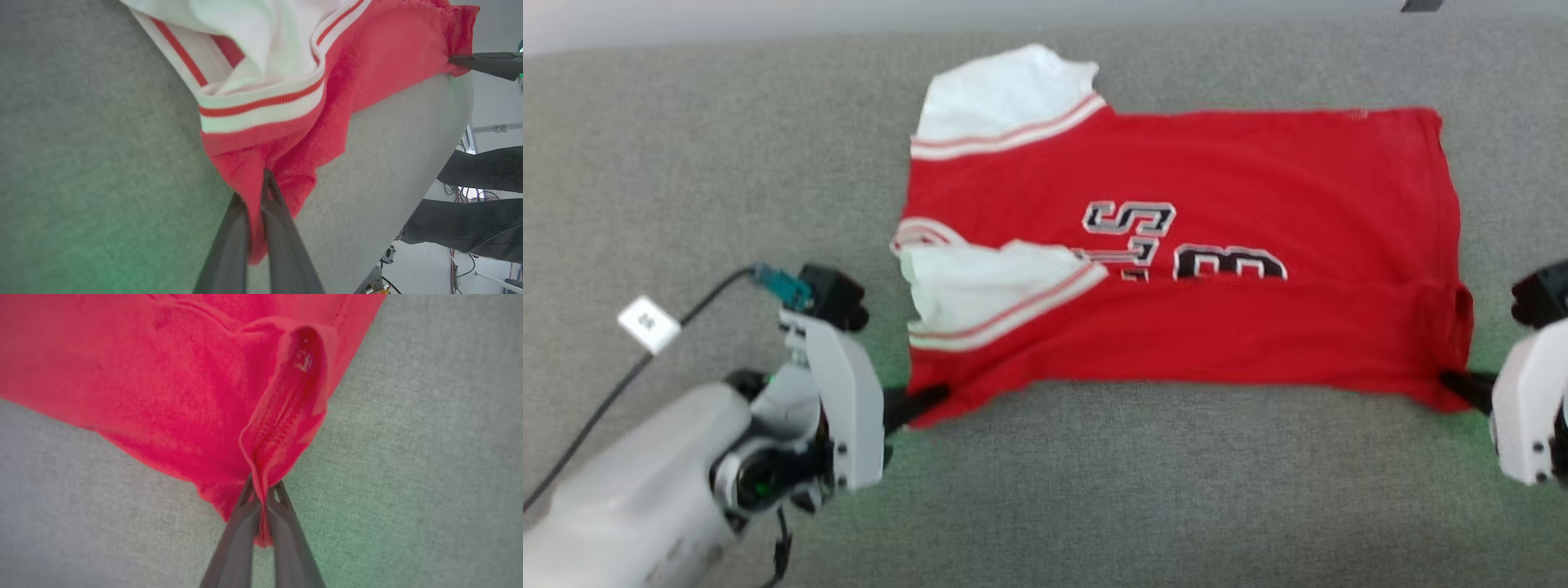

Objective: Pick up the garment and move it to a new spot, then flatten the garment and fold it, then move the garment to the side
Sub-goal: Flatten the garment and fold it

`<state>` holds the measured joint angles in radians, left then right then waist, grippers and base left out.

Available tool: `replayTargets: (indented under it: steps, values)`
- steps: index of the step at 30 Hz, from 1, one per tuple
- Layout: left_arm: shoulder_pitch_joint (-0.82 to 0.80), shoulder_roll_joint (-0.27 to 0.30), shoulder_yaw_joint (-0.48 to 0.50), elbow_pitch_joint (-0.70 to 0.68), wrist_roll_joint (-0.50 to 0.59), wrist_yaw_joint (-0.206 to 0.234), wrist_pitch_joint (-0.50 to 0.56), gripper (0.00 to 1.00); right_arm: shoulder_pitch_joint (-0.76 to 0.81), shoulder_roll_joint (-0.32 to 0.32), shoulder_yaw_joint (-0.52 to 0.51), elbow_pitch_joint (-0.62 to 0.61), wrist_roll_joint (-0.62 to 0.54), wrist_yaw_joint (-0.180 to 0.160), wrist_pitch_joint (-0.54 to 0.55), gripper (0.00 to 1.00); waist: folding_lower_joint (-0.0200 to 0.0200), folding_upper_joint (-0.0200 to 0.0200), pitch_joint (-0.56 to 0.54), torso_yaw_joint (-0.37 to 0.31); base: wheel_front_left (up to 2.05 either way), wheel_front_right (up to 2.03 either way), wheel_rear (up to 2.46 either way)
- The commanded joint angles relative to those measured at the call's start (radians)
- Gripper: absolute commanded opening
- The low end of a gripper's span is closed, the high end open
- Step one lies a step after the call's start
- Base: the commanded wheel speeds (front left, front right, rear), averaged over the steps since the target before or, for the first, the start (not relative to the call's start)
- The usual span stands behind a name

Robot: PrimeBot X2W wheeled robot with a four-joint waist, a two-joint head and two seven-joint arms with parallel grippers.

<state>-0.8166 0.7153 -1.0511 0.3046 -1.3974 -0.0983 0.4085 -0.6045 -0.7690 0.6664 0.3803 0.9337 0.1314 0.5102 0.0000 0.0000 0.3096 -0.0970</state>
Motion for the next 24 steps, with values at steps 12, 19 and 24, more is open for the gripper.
replayTargets:
  steps: [12, 19, 24]
  values:
    - [0.219, 0.195, -0.005, -0.378, -0.021, 0.150, -0.083, 0.00, 0.213, -0.130, -0.037, -0.178, 0.038, -0.002, -0.009, 0.00, 0.0000, 0.0000, -0.043, 0.010, 0.00, 0.00, 0.00]
    - [0.293, 0.239, 0.008, -0.485, -0.022, 0.224, -0.163, 0.10, 0.288, -0.131, -0.112, -0.218, 0.006, -0.002, -0.040, 0.73, 0.0000, 0.0000, -0.043, 0.012, 0.00, 0.00, 0.00]
    - [0.322, 0.232, 0.030, -0.491, -0.026, 0.252, -0.231, 1.00, 0.313, -0.096, -0.198, -0.216, -0.040, -0.002, -0.109, 1.00, 0.0000, 0.0000, -0.045, 0.009, 0.00, 0.00, 0.00]
